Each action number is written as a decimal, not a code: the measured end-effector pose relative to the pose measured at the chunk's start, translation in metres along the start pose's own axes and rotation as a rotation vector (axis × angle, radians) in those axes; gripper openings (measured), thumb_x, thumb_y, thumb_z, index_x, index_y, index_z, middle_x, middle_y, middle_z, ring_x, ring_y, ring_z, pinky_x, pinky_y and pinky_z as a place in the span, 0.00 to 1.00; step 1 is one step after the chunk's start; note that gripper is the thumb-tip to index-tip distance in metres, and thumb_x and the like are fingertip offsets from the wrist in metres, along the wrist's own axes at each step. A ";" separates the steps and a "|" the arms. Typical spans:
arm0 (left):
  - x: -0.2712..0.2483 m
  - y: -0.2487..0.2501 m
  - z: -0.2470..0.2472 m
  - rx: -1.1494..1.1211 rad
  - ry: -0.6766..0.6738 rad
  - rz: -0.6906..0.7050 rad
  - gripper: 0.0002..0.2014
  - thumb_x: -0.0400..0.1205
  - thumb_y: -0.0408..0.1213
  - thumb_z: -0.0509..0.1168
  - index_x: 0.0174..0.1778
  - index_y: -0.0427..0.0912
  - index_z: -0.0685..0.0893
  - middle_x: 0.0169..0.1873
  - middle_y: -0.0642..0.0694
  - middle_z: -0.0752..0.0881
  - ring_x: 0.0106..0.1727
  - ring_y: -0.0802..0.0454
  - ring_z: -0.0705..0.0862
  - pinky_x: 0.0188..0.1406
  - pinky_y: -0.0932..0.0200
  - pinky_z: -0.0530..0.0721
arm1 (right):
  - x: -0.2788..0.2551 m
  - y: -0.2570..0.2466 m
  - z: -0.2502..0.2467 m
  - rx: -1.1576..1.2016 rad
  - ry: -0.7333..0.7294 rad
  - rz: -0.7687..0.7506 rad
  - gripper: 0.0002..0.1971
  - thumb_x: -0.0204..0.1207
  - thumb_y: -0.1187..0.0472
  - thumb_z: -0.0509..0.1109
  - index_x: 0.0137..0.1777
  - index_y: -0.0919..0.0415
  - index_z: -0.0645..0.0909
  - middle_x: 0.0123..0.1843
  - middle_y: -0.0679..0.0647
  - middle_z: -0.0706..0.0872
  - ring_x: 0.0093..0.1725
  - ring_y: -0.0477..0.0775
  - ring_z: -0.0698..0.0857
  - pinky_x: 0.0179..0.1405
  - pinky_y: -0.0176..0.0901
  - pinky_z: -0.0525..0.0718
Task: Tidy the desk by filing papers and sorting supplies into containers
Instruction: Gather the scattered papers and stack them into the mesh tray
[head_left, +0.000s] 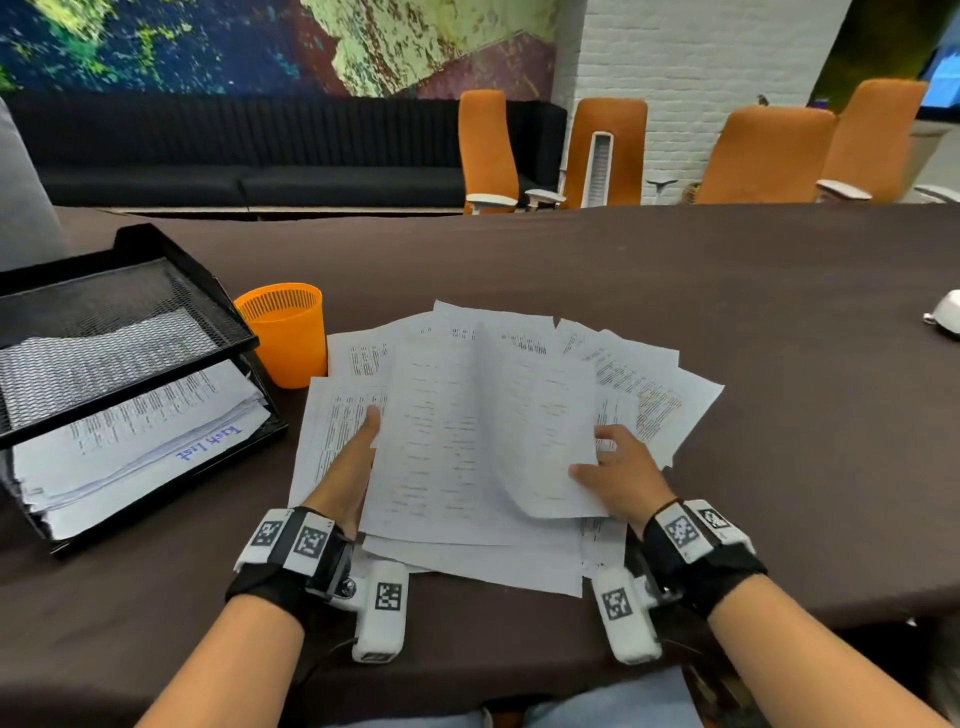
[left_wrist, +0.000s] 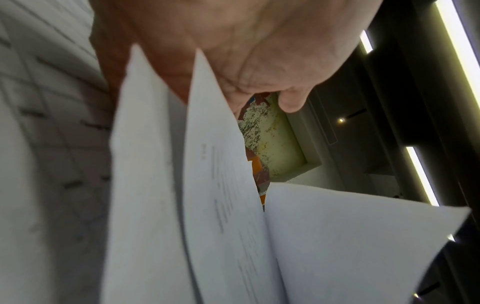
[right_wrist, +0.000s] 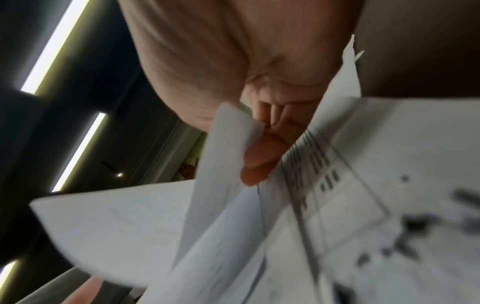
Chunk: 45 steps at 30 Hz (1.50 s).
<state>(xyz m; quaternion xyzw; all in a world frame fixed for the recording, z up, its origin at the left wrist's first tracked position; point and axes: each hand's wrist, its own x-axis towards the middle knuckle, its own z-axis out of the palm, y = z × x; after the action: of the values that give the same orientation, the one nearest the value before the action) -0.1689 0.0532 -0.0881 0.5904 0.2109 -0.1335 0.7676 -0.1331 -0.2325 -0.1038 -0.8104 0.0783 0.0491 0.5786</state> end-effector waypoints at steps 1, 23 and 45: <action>0.000 -0.002 0.001 -0.048 -0.018 -0.016 0.33 0.79 0.70 0.53 0.73 0.54 0.78 0.65 0.39 0.86 0.64 0.36 0.85 0.50 0.42 0.86 | -0.003 0.001 0.004 -0.041 -0.051 -0.010 0.22 0.74 0.72 0.74 0.63 0.57 0.72 0.57 0.60 0.88 0.54 0.59 0.89 0.56 0.57 0.88; -0.016 0.002 -0.010 0.165 -0.231 0.184 0.36 0.61 0.41 0.85 0.66 0.39 0.83 0.60 0.38 0.89 0.59 0.38 0.89 0.56 0.42 0.88 | -0.025 -0.035 0.008 0.470 -0.217 -0.036 0.22 0.75 0.63 0.76 0.69 0.61 0.79 0.62 0.59 0.89 0.58 0.58 0.90 0.57 0.54 0.89; 0.058 -0.035 -0.031 0.114 0.191 0.103 0.27 0.80 0.54 0.66 0.58 0.30 0.81 0.19 0.44 0.75 0.15 0.48 0.73 0.19 0.60 0.73 | 0.018 -0.003 -0.015 0.213 0.142 0.226 0.21 0.77 0.70 0.72 0.69 0.67 0.75 0.47 0.65 0.88 0.40 0.61 0.87 0.42 0.57 0.89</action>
<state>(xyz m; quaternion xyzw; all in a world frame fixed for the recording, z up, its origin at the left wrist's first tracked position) -0.1392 0.0766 -0.1524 0.6531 0.2443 -0.0488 0.7151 -0.1155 -0.2468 -0.0990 -0.7318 0.2145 0.0478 0.6451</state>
